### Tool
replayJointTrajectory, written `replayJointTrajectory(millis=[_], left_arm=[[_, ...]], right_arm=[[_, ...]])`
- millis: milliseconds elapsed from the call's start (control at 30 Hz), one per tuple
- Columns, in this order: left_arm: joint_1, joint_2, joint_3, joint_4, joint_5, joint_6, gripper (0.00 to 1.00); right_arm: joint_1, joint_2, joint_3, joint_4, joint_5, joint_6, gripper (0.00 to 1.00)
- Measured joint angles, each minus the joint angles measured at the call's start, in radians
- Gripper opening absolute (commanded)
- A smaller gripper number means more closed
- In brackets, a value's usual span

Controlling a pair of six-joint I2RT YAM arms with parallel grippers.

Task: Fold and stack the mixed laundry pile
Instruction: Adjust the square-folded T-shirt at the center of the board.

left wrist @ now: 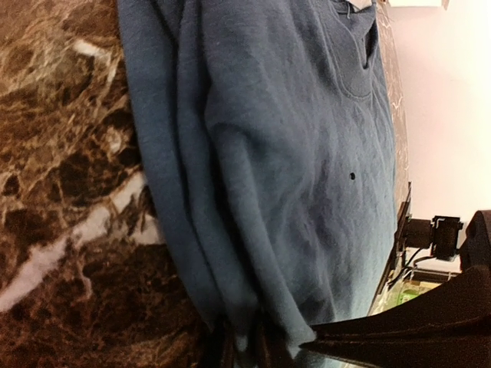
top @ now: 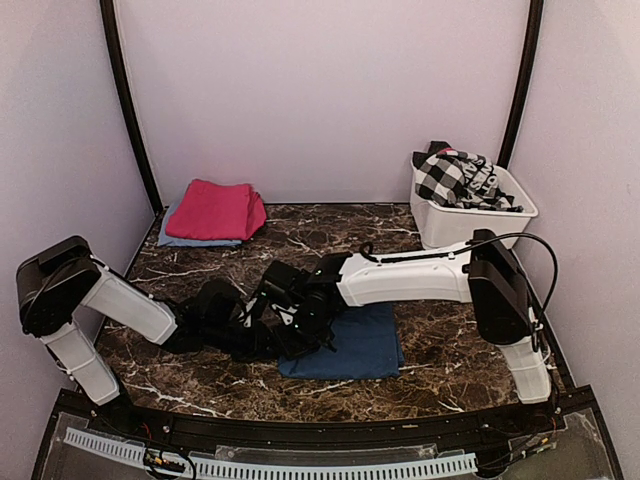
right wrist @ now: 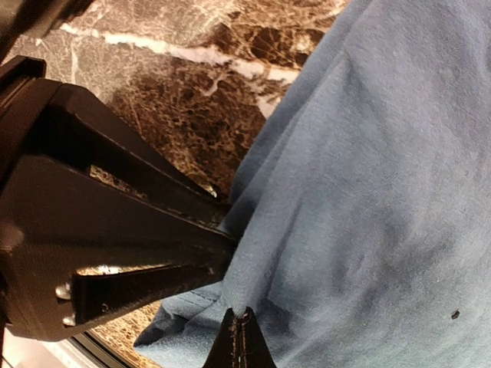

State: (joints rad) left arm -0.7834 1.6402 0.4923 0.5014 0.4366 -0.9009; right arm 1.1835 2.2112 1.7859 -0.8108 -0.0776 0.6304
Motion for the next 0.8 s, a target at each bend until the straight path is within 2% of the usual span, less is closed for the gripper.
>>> replayJointTrajectory(millis=[33,200,233,367,433,600,800], left_arm=[[0.0,0.001,0.0,0.002,0.002,-0.005,0.01],[-0.001,-0.013,0.0,-0.009,0.005,-0.002,0.0],[-0.001,-0.028,0.0,-0.021,0.002,-0.001,0.0],[-0.001,-0.089,0.0,-0.06,-0.013,0.007,0.0],[-0.002,-0.089,0.001,-0.069,-0.018,0.008,0.0],[-0.002,-0.04,0.004,-0.077,-0.026,0.006,0.0],[-0.002,-0.024,0.023,-0.091,-0.029,0.003,0.0]], right_arm=[[0.0,-0.002,-0.003,0.0,0.0,0.0,0.0],[0.0,-0.015,-0.018,0.005,0.0,0.001,0.0],[0.0,-0.02,-0.023,0.006,0.0,0.002,0.04],[-0.007,-0.069,-0.071,0.027,-0.006,0.01,0.32],[-0.013,-0.135,-0.142,0.052,-0.016,0.005,0.39],[-0.087,-0.413,-0.422,0.161,-0.079,0.042,0.3],[-0.237,-0.665,-0.768,0.266,-0.115,0.105,0.28]])
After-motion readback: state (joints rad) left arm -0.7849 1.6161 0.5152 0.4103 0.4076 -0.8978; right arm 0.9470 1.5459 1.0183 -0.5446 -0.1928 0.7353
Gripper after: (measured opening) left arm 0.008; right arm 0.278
